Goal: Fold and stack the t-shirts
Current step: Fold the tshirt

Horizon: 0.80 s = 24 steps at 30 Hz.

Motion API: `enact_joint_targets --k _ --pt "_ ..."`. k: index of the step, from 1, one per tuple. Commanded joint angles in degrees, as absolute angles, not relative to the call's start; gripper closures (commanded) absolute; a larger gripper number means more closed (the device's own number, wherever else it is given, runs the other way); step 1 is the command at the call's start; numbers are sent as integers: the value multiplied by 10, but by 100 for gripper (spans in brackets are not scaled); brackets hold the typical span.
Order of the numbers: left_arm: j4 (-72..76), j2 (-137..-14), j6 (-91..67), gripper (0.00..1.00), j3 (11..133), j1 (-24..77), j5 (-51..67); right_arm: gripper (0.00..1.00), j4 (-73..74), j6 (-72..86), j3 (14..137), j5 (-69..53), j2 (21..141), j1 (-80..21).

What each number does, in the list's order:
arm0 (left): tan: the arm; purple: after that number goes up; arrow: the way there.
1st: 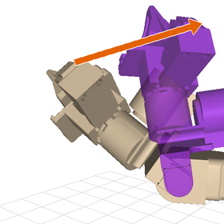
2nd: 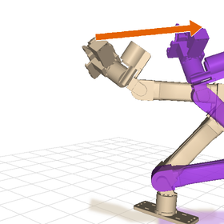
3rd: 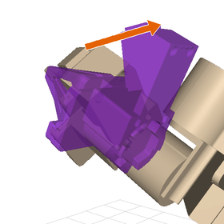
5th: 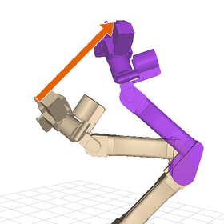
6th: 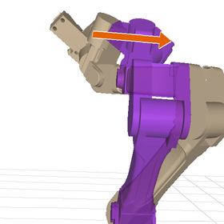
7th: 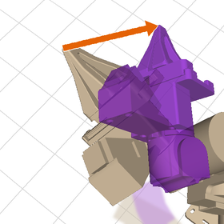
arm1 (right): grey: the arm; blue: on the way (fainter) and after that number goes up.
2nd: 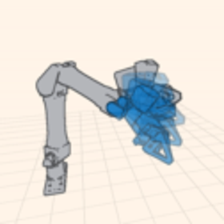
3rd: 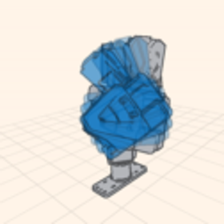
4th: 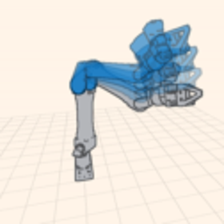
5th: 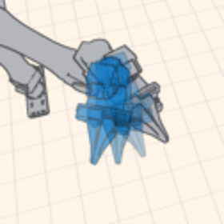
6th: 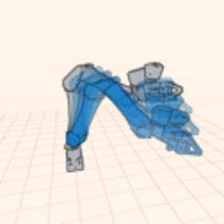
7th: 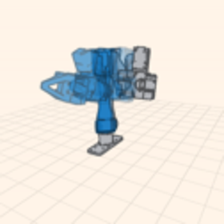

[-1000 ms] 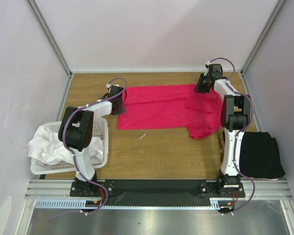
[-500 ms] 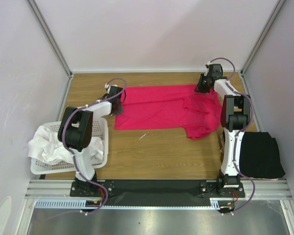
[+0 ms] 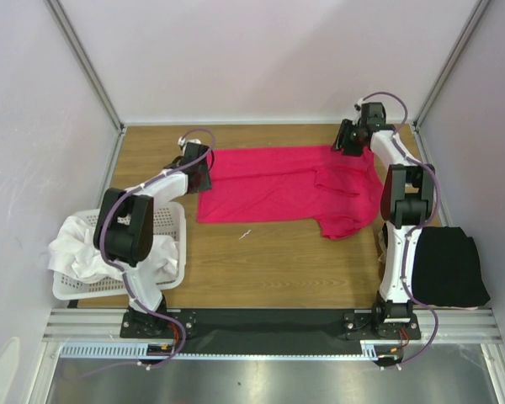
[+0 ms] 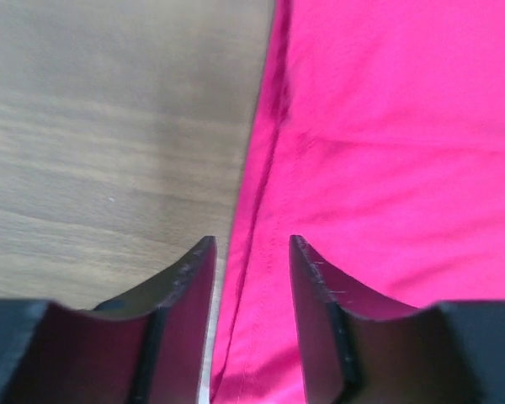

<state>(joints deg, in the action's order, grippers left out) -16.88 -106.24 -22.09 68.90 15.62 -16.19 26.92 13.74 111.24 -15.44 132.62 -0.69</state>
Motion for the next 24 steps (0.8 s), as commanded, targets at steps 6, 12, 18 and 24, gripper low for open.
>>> enact_joint_targets --k 6,12,18,24 --pt "-156 -978 -160 44 772 213 -110 41 338 162 1000 -111 1103 18" --pt "-85 -970 -119 45 765 296 13 45 351 221 772 -69 930 39" --pt "36 -976 -146 46 725 391 104 47 357 269 628 -85 819 82" --pt "123 -1027 -218 48 705 474 120 46 276 247 518 -109 769 82"
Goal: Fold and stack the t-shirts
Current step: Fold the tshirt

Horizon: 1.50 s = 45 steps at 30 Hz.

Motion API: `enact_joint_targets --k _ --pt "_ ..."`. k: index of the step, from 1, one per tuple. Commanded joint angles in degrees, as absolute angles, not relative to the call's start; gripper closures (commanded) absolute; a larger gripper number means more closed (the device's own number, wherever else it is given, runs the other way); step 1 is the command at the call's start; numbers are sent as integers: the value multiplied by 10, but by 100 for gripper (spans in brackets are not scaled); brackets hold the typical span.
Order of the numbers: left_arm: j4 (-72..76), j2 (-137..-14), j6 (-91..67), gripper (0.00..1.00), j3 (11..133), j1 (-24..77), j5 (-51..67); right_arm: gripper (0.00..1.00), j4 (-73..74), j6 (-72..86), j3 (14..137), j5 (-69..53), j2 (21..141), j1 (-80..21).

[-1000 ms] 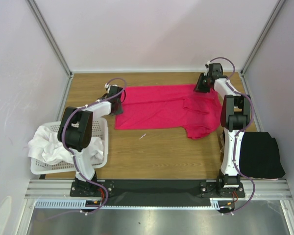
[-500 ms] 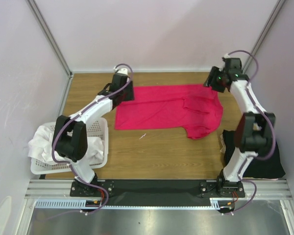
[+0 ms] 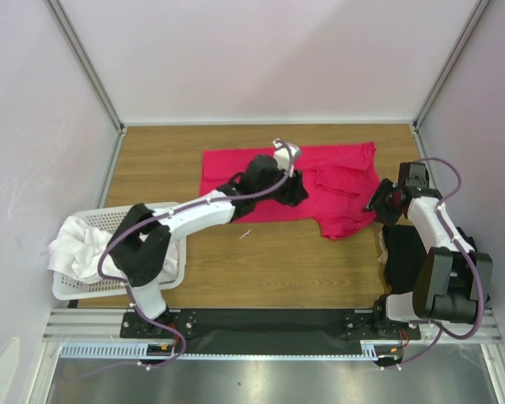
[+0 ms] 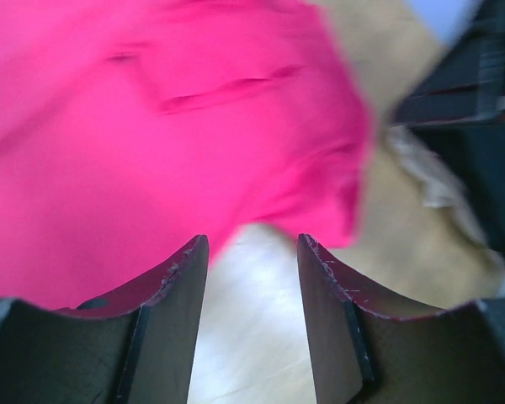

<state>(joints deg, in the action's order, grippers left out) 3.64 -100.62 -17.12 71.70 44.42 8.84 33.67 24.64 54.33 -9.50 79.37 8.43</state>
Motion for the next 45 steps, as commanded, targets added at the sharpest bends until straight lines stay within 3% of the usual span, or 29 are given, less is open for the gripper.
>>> enact_joint_targets --k 1,8,14,27,38,40,45 --pt "132 -1034 -229 48 702 482 113 47 272 250 512 -106 773 82" --pt "175 -1085 -265 49 668 547 48 55 182 294 435 -85 760 59" --pt "196 -1114 -263 50 651 583 2 62 190 284 403 -53 738 47" --pt "185 -1173 -280 60 694 597 -49 68 196 271 367 -49 712 46" --pt "187 -1204 -281 62 727 610 -52 70 192 269 374 -49 728 46" --pt "177 -1209 -281 65 734 613 -70 71 191 268 376 -49 732 47" --pt "156 -1216 -285 94 750 613 -105 72 194 265 374 -44 729 47"
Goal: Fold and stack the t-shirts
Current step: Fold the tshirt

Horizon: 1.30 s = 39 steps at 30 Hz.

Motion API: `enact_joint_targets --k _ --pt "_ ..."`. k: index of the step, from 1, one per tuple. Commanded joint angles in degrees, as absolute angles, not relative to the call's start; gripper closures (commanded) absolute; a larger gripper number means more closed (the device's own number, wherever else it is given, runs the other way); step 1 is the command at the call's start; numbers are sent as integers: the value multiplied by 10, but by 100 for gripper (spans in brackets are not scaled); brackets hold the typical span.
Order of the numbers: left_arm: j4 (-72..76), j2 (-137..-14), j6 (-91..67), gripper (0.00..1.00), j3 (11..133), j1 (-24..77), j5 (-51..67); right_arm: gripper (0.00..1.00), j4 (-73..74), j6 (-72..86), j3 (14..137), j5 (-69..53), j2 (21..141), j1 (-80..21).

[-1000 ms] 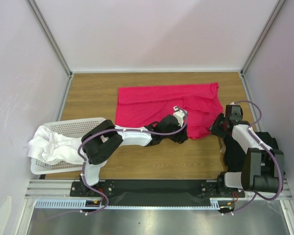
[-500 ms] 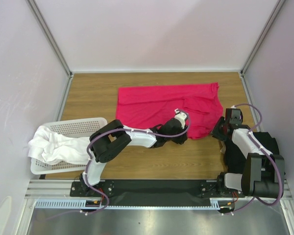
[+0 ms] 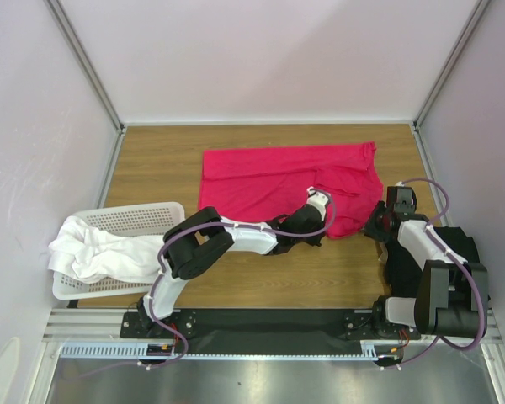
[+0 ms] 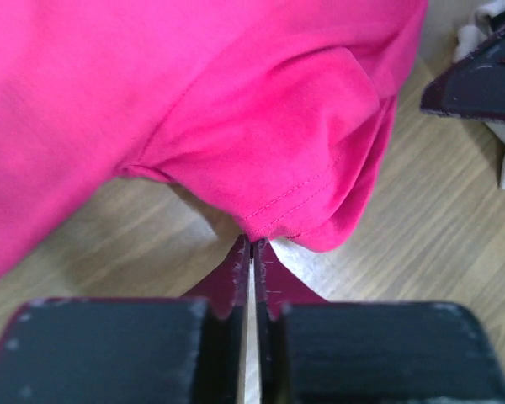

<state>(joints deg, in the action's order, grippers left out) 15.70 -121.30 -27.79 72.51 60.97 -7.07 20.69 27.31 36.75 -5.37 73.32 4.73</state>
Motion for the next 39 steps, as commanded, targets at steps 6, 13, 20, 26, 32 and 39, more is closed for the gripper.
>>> enact_joint_targets --k 6,13,20,26,32,39 --pt "155 -1175 -301 100 714 613 -115 73 180 267 360 -41 726 47" --pt "152 -1159 -313 100 700 613 -99 74 133 279 338 -81 713 45" --pt "151 -1155 -314 100 694 613 -102 75 111 294 329 -88 705 43" --pt "155 -1152 -313 100 695 613 -103 78 93 296 323 -90 723 42" --pt "153 -1150 -311 100 692 613 -109 80 104 295 325 -82 718 41" --pt "155 -1150 -311 100 691 613 -108 76 91 292 316 -86 734 40"
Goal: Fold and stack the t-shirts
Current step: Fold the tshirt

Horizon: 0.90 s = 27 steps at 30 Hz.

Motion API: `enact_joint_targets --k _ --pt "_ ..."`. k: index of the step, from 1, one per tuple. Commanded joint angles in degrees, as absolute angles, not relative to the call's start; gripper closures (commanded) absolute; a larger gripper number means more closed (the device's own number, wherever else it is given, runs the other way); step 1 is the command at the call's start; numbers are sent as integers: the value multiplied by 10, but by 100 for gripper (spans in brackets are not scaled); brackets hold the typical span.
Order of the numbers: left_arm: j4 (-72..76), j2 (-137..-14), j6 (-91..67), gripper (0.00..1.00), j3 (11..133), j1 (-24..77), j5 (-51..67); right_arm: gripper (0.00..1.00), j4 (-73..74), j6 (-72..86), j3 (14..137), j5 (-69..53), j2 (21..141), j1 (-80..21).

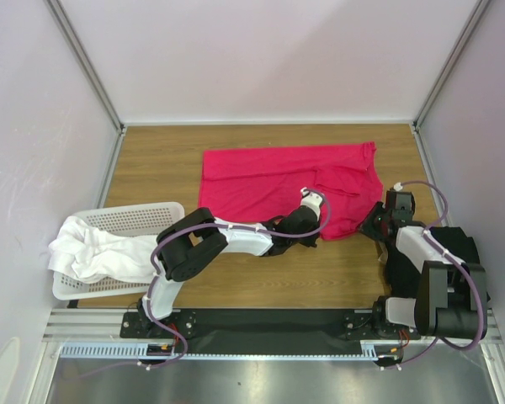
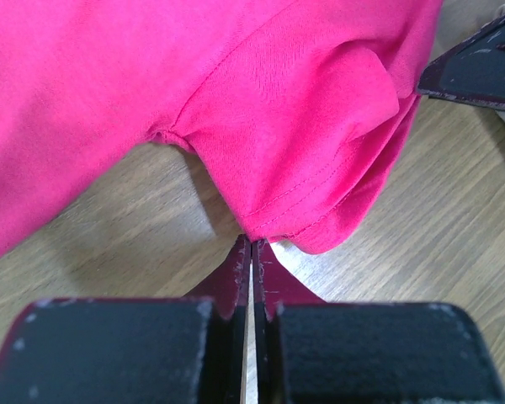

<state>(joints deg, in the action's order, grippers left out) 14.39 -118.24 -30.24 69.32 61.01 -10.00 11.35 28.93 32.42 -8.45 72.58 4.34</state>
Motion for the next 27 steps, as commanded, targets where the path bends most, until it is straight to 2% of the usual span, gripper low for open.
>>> enact_joint_targets --k 1,8,12,18,27 --pt "155 -1150 -311 100 691 613 -108 76 88 292 315 -89 739 40" --pt "155 -1150 -310 100 689 613 -110 81 76 294 313 -91 739 37" --pt "149 -1146 -304 100 690 613 -112 100 81 296 316 -90 736 36" --pt "120 -1129 -283 100 692 613 -124 100 147 287 327 -70 700 36" --pt "64 -1088 -247 100 679 613 -110 100 266 277 319 -46 578 36"
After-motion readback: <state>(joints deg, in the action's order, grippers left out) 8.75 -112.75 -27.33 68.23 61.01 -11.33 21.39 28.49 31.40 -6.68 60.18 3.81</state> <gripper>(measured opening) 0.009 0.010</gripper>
